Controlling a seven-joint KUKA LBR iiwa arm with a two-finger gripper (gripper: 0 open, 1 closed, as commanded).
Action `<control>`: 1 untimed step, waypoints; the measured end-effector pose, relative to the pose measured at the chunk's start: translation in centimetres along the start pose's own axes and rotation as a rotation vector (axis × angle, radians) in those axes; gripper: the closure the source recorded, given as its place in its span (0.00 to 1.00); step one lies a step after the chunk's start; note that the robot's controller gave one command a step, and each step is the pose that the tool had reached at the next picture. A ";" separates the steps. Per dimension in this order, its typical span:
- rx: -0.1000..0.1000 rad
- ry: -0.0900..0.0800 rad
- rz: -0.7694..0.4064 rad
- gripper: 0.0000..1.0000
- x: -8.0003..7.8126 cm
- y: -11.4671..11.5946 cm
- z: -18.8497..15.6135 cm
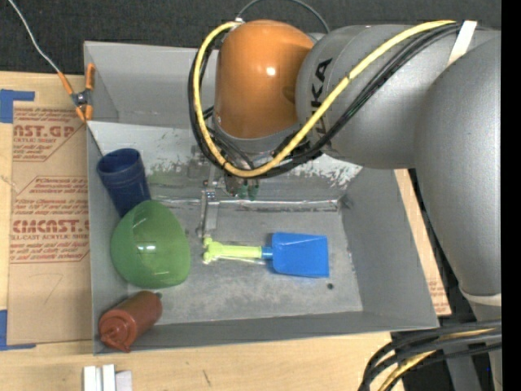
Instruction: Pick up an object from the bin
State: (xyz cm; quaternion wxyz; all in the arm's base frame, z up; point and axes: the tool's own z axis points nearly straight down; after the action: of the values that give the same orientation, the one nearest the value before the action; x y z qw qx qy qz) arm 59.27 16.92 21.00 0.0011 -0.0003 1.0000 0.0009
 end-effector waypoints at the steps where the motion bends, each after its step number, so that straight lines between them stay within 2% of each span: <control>1: 0.005 0.021 0.065 0.00 7.7 -3.5 8.2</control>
Offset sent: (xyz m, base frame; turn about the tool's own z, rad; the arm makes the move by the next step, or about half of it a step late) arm -0.0313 -0.0159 -0.0651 -0.0054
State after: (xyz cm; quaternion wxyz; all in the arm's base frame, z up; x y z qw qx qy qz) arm 51.60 13.47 12.73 -0.0095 0.0321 0.9994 -0.0013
